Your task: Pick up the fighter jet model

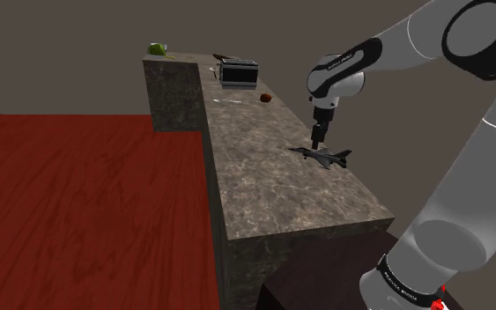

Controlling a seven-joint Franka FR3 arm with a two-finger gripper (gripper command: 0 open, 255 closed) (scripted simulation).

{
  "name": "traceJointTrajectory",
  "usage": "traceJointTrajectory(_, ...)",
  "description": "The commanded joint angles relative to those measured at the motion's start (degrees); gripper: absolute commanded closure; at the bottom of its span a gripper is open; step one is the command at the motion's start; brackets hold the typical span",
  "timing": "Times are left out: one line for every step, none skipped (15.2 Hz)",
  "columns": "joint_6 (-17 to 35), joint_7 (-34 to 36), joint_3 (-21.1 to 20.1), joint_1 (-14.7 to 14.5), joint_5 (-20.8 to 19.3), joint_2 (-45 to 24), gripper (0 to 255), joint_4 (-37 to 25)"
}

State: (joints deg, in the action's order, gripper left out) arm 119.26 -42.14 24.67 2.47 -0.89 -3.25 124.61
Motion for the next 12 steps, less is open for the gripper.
traceJointTrajectory(1.1, -3.9, 0.3, 0.8, 1.7, -4.8, 0, -3.4)
traceJointTrajectory(1.5, -5.7, 0.3, 1.3, 2.5, -7.2, 0, -5.2)
traceJointTrajectory(1.9, -7.4, 0.2, 1.9, 3.4, -9.6, 0, -7.1)
traceJointTrajectory(2.1, -9.0, 0.0, 2.6, 4.2, -12.0, 0, -9.1)
traceJointTrajectory(2.3, -10.6, -0.3, 3.3, 5.0, -14.3, 0, -11.1)
traceJointTrajectory(2.4, -12.1, -0.6, 4.0, 5.7, -16.7, 0, -13.3)
traceJointTrajectory(2.4, -12.2, -0.7, 4.1, 5.8, -16.8, 0, -13.4)
traceJointTrajectory(3.1, -12.3, -0.8, 4.2, 6.0, -17.3, 0, -13.2)
traceJointTrajectory(3.7, -12.4, -0.9, 4.3, 6.2, -17.8, 0, -13.0)
traceJointTrajectory(4.3, -12.5, -1.0, 4.4, 6.4, -18.2, 0, -12.8)
traceJointTrajectory(4.9, -12.6, -1.1, 4.5, 6.6, -18.7, 0, -12.7)
traceJointTrajectory(5.5, -12.7, -1.2, 4.6, 6.9, -19.2, 0, -12.5)
